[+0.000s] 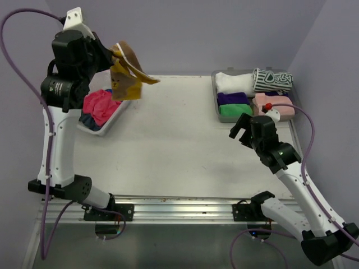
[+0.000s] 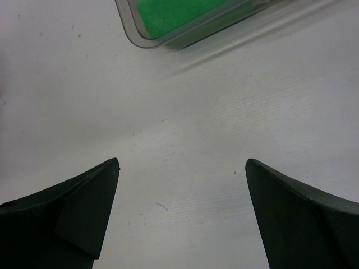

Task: Roll the towels
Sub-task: Move the towel to the center of the board

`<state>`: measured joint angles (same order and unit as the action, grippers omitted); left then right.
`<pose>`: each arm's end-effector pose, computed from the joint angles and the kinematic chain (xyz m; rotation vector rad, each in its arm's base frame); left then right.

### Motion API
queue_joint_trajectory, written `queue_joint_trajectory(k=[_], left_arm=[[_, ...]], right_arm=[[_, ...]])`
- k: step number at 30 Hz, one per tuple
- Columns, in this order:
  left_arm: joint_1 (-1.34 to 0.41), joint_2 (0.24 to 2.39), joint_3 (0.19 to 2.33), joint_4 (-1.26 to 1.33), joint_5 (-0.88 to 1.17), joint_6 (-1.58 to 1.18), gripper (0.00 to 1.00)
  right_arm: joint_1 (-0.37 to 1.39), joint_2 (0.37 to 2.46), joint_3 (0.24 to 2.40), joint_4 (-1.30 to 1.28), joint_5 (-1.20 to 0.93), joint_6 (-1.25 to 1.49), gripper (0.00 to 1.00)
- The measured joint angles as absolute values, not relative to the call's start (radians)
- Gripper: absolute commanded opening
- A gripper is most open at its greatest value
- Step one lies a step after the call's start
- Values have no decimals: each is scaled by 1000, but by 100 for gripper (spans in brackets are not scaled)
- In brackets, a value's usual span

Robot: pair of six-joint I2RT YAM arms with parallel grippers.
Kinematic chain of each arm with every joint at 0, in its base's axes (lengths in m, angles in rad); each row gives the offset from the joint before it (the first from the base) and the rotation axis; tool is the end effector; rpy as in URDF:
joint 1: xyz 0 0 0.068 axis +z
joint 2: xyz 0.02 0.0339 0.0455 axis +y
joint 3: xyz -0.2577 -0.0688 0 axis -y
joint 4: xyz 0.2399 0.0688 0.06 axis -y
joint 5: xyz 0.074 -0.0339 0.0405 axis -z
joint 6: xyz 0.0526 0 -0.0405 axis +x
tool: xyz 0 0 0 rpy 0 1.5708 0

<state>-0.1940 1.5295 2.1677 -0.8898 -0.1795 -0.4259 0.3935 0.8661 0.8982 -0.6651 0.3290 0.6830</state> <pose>0.2845 -0.0463 0.5308 -0.3372 1.7955 -0.2749 0.1827 0.0574 0.3043 0.4932 2.1195 0.2541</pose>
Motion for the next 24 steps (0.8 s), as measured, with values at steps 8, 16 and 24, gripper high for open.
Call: queue_joint_trajectory(k=[8,16,24], left_arm=[[-345,1301,1773,-680,90,-480,0],[-572,1378,1055,-431,288,-646,33],[-603,1403,1065,-509,240,-644,53]], right_arm=[[394,856,963,-750,421,749,99],[394,822,953,-789,447,755,99],[394,826,887,-783,353,733,99]])
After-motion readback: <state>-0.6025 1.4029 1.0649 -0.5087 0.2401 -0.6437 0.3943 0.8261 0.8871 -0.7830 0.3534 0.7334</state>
